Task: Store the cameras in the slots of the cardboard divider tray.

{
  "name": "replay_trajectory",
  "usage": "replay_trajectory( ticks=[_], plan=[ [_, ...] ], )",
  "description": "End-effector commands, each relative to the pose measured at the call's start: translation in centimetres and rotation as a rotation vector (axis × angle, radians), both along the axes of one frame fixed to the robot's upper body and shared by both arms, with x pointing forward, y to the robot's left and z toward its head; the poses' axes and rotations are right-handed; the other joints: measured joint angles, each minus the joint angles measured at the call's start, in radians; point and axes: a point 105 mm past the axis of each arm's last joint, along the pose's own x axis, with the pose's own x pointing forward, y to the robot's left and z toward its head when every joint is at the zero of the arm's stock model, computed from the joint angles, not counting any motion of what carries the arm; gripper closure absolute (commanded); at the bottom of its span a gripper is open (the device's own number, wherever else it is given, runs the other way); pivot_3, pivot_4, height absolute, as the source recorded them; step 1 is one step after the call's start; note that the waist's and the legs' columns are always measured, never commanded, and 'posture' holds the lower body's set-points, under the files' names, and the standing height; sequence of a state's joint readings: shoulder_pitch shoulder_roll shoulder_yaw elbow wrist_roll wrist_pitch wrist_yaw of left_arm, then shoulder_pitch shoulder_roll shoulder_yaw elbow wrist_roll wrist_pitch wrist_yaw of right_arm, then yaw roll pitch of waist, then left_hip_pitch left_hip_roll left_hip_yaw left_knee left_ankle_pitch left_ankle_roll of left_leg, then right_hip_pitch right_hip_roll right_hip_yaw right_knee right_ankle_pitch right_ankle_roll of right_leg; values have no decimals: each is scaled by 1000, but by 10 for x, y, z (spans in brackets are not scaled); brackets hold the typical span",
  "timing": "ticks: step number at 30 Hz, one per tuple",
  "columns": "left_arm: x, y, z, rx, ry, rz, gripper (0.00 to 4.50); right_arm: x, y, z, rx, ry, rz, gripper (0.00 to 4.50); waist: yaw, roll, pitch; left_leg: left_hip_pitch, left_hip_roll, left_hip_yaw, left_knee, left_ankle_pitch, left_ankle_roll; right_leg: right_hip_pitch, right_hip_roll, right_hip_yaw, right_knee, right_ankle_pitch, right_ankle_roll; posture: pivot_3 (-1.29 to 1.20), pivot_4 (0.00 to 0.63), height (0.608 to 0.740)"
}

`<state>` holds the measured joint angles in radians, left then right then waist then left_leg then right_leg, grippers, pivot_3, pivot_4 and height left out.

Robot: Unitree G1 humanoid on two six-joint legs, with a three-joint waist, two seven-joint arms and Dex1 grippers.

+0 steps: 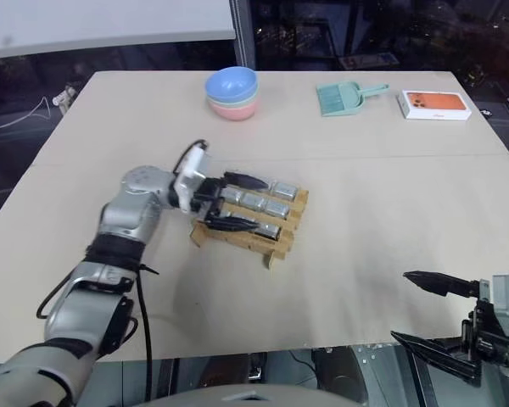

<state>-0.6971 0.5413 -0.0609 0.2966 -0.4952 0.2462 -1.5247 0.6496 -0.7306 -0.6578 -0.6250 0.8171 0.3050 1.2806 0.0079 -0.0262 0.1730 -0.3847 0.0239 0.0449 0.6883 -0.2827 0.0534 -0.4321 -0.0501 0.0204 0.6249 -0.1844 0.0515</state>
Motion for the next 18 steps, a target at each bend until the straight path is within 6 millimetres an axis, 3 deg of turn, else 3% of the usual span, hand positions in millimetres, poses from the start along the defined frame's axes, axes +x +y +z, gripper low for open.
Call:
replay_trajectory(
  ticks=[1, 4, 6, 10, 16, 18],
  plan=[
    [-13, 18, 23, -92, 68, 136, 52, 4, -1, -6, -24, -40, -31, 0, -4, 0, 0, 0, 0, 0, -1, 0, 0, 0, 0, 0, 0, 0, 0, 0, 150, 740],
    [-27, 42, 2, -66, 129, 339, 52, 9, -4, -16, -30, -58, -71, 0, -8, 2, -1, 1, 0, 0, -2, 0, 0, 0, -1, 0, 0, 0, 0, 0, 150, 740],
    [-37, 66, -24, -10, 123, 500, 52, 14, -6, -22, -19, -65, -94, 0, -11, 2, -1, 2, 0, 1, -3, 0, 0, 0, -2, 0, 0, 0, 0, 0, 150, 740],
    [-53, 86, -55, 86, 108, 666, 52, 20, -10, -31, -14, -69, -107, 0, -6, 0, 0, 2, 0, 1, -2, 0, 0, 0, -4, -1, 0, 0, 0, 0, 150, 740],
    [-81, 109, -78, 100, 93, 816, 52, 34, -16, -45, -21, -63, -115, 0, 7, 2, -1, 2, 0, 2, -3, 0, -1, -1, -7, -1, 0, 0, 0, 0, 150, 740],
    [-85, 125, -85, 120, 61, 871, 52, 35, -21, -48, -14, -54, -116, 0, 8, 2, -1, 1, 0, 0, -3, 0, -1, -1, -7, -3, -1, -1, 0, 0, 150, 740]
  ],
)
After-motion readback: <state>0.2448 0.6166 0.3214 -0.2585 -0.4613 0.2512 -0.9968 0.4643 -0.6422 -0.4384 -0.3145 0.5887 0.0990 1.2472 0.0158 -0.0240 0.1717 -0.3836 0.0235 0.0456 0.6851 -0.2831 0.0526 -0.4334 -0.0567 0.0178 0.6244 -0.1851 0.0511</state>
